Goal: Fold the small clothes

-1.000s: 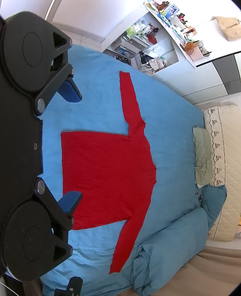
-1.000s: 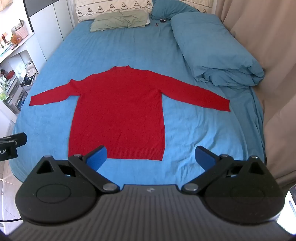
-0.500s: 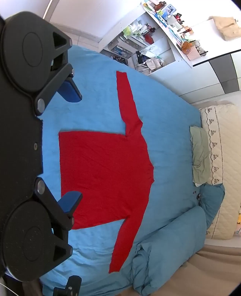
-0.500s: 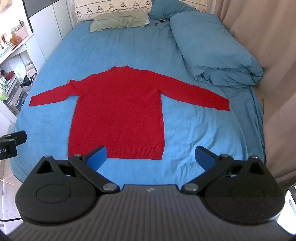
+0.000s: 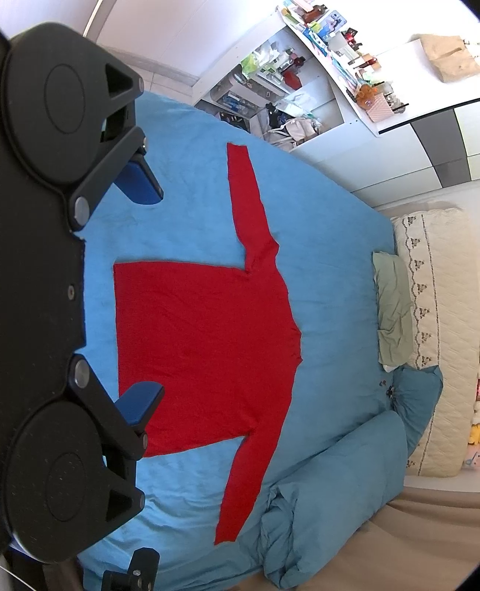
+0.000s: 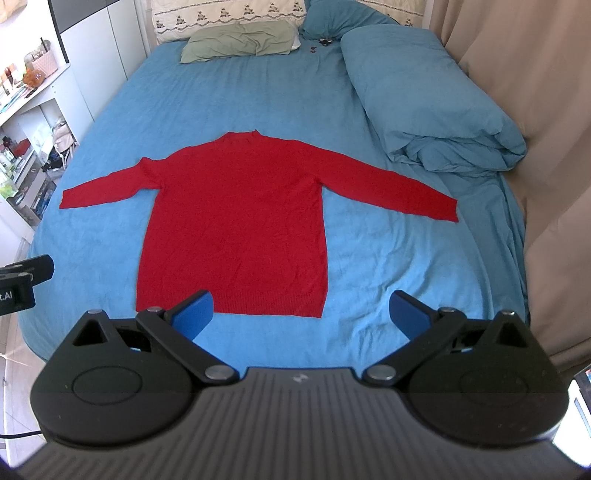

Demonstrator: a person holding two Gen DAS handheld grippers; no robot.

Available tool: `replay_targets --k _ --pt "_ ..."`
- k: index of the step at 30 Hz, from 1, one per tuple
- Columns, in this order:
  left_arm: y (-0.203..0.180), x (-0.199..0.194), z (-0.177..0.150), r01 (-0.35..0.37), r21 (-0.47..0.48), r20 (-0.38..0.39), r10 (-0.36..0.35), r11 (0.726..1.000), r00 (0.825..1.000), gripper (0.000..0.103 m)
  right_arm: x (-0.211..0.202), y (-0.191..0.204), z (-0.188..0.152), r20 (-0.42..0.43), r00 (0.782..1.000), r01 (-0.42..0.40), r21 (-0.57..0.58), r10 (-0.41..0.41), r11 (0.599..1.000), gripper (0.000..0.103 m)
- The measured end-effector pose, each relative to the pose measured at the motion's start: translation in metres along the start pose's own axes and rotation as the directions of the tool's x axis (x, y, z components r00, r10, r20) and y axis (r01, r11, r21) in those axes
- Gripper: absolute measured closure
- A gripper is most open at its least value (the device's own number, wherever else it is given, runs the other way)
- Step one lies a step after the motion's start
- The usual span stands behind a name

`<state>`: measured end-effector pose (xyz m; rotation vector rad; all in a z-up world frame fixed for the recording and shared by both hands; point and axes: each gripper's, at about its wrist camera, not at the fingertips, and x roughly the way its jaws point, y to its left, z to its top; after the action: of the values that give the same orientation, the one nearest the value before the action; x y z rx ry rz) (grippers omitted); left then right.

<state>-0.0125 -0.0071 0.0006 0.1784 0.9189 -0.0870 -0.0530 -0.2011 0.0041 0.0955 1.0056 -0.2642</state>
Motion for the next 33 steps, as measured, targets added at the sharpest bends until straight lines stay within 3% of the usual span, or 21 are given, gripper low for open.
replay_targets --k 33 --pt "-0.0038 -0.0042 -0.0002 -0.003 -0.005 0.002 0.003 1.000 1.000 0.000 -0.0047 -0.0030 -0.0066 -0.004 1.000 -0.004 -0.002 0.004 1.000 0.000"
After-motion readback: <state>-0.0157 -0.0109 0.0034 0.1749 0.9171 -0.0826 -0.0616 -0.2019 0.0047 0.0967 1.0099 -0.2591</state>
